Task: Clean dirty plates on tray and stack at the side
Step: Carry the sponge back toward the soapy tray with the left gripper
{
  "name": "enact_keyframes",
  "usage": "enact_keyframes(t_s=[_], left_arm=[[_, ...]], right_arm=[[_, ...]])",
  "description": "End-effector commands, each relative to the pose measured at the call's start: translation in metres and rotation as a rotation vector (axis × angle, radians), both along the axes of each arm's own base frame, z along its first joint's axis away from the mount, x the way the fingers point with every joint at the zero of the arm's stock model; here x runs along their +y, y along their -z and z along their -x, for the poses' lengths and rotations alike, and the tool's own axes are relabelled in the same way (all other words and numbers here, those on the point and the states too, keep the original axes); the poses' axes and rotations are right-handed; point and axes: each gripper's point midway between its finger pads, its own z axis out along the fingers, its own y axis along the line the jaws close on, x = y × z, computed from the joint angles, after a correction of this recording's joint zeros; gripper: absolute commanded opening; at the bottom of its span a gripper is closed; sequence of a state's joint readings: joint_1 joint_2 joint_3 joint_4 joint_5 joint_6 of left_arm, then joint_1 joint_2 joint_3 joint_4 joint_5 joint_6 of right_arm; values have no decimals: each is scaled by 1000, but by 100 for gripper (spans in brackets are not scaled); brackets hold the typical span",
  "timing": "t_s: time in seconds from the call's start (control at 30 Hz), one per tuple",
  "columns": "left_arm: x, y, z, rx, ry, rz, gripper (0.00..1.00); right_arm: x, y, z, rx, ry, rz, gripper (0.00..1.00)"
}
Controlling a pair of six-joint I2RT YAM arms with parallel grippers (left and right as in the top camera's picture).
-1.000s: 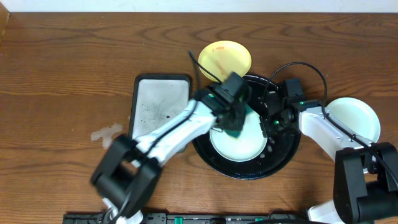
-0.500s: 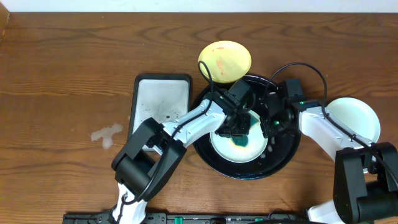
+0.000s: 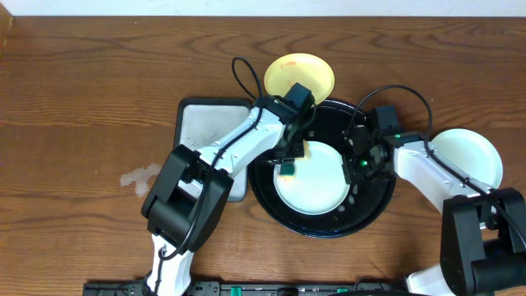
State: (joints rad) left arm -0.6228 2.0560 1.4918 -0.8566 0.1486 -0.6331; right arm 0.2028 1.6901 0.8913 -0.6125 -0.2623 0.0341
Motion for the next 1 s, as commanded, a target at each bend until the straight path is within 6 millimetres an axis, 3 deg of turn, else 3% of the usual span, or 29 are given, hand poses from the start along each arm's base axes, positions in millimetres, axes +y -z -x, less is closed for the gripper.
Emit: enact_keyframes(t_s=[0.0, 0.17, 0.3, 0.33, 0.37, 0.5, 0.6, 0.67, 0.73, 0.77, 0.8, 0.9, 0.97], left_arm=[[50, 13, -3, 13, -53, -216, 7], [39, -20, -1, -20, -34, -148, 7], [42, -73, -9, -138, -29, -71, 8], [50, -102, -13, -206, -23, -34, 7], [57, -115, -15, -237, -36, -25, 7], [91, -146, -17, -292, -63, -19, 8], [115, -139, -15, -263, -63, -52, 8], [130, -121, -13, -226, -84, -85, 7], [142, -101, -10, -203, -106, -108, 7], [147, -89, -9, -195, -119, -113, 7], [152, -77, -8, -190, -131, -115, 7], [163, -58, -2, -167, -159, -118, 9], [166, -60, -1, -164, -168, -117, 15]], right_arm=[[-17, 6, 3, 25, 97, 96, 1], [-20, 6, 0, 17, 121, 110, 1], [-20, 6, 0, 18, 121, 108, 1], [-20, 6, 0, 19, 121, 108, 1], [-20, 6, 0, 19, 120, 107, 1], [-16, 6, 3, 34, 116, 83, 5], [-13, 6, 7, 51, 112, 67, 24], [-14, 8, 8, 48, 96, 73, 29], [-13, 10, 8, 42, 94, 69, 24], [-12, 10, 8, 42, 96, 61, 16], [-9, 9, 8, 43, 93, 44, 1], [-3, -1, 5, 39, 90, 8, 1], [-5, -16, -2, 1, 92, 23, 1]])
